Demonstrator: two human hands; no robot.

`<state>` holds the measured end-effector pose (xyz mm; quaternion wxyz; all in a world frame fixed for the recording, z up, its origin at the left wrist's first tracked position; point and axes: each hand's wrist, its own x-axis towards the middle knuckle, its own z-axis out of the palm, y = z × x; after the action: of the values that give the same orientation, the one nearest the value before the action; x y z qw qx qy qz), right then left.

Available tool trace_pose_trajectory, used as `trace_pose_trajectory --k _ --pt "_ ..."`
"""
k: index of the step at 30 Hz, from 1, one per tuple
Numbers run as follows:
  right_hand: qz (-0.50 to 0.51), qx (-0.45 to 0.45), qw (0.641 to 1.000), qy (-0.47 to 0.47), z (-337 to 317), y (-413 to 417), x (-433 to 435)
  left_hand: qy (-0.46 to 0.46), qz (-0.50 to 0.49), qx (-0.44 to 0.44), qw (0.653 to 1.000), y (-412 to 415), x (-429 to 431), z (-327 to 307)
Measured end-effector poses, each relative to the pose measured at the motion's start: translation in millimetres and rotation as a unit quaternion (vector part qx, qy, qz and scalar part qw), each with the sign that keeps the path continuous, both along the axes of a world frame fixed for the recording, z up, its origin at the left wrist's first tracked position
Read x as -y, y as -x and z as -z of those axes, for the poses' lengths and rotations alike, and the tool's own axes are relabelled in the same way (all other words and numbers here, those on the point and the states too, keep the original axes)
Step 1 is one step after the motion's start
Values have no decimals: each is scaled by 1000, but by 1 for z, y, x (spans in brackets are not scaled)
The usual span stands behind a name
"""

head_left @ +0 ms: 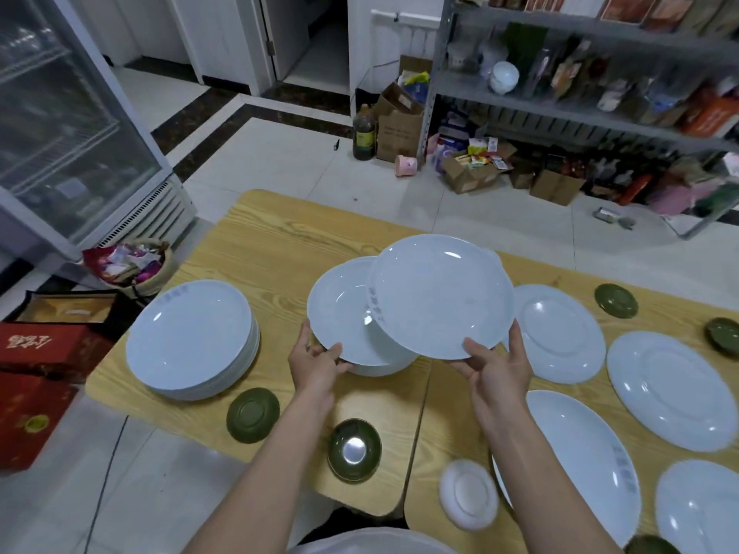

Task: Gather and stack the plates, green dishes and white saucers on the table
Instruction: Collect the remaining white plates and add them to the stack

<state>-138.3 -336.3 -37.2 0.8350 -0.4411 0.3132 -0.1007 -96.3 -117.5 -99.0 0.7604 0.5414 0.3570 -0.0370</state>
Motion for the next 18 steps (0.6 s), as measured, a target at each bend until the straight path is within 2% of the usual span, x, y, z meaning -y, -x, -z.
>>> trace_pose_trajectory --k 11,18 --pt "-44 -54 997 -16 23 -12 -22 -101 63 -1 993 -10 -4 20" --pt "-79 -70 994 -20 31 -31 -40 -78 94 32 992 -11 -4 20"
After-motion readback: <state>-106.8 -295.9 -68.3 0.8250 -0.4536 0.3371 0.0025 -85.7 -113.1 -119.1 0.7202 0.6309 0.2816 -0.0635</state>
